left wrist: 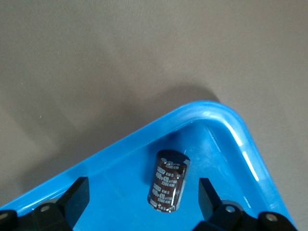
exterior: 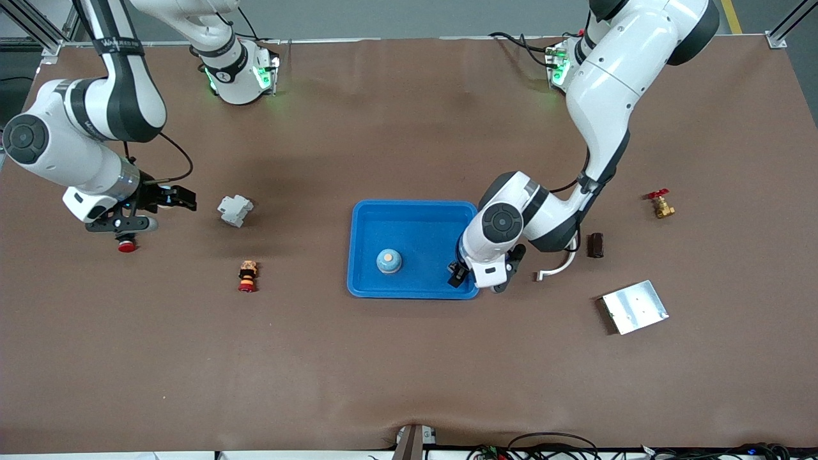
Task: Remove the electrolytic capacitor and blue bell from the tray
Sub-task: 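Open both grippers and move them back over the blue tray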
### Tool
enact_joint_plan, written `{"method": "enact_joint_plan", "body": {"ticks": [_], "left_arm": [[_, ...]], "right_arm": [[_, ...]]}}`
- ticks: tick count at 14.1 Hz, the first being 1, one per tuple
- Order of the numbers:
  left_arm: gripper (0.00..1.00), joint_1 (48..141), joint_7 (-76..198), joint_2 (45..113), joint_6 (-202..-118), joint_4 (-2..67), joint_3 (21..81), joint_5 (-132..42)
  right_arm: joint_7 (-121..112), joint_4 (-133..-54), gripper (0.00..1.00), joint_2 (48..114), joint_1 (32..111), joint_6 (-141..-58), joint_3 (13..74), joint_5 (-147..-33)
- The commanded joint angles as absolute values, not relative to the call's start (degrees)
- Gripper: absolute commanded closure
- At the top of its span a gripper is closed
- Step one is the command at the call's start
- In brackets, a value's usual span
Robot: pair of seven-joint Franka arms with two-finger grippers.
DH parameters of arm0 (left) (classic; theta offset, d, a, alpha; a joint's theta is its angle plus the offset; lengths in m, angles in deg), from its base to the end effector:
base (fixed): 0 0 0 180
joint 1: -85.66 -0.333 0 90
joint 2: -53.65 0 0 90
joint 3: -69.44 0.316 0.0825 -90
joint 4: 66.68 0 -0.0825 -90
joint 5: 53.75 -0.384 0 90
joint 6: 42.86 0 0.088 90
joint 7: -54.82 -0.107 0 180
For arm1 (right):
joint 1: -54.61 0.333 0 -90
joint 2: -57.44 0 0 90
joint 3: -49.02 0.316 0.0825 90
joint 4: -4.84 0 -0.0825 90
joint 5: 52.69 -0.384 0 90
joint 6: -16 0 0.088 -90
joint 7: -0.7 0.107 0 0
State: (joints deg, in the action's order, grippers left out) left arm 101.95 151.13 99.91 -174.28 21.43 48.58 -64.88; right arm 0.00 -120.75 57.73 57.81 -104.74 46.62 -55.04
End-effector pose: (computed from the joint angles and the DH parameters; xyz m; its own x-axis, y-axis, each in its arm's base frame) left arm 0.5880 -0.3907 0.1986 0.5298 0.8403 -0.1148 0.8455 -0.5339 -0.0057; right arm 0.5216 0.0092 0.3759 0.9960 0.0051 -0.0895 0.0021 -0.9994 -0.0341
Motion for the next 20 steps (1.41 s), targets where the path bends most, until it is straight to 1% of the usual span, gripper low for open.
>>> {"method": "enact_joint_plan", "body": {"ticks": [1, 4, 6, 13, 16, 19, 20], "left_arm": [[0.0, 103.5, 152.73, 100.93, -174.69, 19.98, 49.67, -66.05], [0.0, 104.46, 152.73, 101.9, -175.83, 19.89, 50.63, -66.14], [0.0, 105.17, 152.73, 101.9, -175.92, 19.89, 51.34, -66.05], [0.0, 105.17, 152.73, 102.61, -177.15, 19.89, 51.51, -66.14], [0.0, 105.52, 152.82, 102.87, -177.15, 19.89, 51.86, -66.05], [0.0, 105.43, 152.55, 102.69, -177.15, 19.8, 51.87, -66.05], [0.02, 105.34, 152.64, 102.69, -177.15, 19.8, 51.87, -66.05]], "right_arm": [[9.1, -118.04, 0.0, 58.23, 63.64, -103.62, 46.12, -55.85], [19.22, -115.84, 0.0, 58.93, 69.62, -104.24, 46.12, -55.85], [25.63, -113.91, 0.0, 60.77, 73.31, -104.76, 46.12, -55.85], [44.63, -111.53, 0.0, 66.66, 84.3, -112.06, 46.03, -55.77], [51.48, -106.97, 0.0, 70.52, 88.16, -111.63, 46.03, -54.98], [56.76, -101.35, 0.0, 75.97, 90.46, -112.15, 45.94, -54.89], [58.08, -99.41, 0.0, 77.9, 91.08, -112.24, 45.94, -54.89]]}}
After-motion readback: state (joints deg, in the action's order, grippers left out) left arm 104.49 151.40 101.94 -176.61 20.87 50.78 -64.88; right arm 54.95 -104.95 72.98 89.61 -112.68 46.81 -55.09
